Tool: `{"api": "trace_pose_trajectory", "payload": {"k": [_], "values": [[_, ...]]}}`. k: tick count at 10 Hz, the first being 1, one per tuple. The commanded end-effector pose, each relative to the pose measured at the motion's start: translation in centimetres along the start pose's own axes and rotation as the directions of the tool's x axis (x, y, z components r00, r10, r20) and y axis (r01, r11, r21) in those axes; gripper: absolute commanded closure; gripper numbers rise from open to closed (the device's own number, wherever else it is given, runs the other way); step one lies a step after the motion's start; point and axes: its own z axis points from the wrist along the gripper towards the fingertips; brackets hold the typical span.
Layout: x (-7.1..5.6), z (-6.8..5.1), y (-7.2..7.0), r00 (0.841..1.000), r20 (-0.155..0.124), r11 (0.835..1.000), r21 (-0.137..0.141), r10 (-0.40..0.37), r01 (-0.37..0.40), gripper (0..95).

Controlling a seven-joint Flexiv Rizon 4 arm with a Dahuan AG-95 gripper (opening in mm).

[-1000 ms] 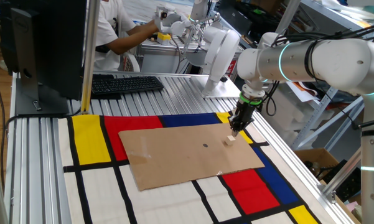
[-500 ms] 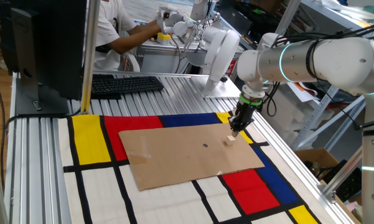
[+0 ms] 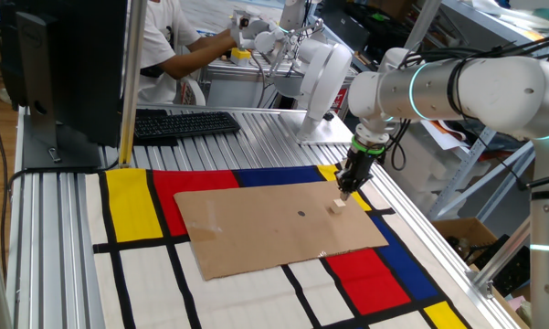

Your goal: Hold a small block with the gripper and sweep it from left to right on the table

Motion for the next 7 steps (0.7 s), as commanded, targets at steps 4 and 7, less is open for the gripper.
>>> {"api": "trace_pose_trajectory", "payload": {"k": [4,7], "values": [[-0.35,0.25,-0.03,1.0,0.003,1.0,-0.005,0.01,-0.01,95.0],[-0.78,0.48,-0.18,1.0,0.007,1.0,-0.012,0.008,-0.008,95.0]]}}
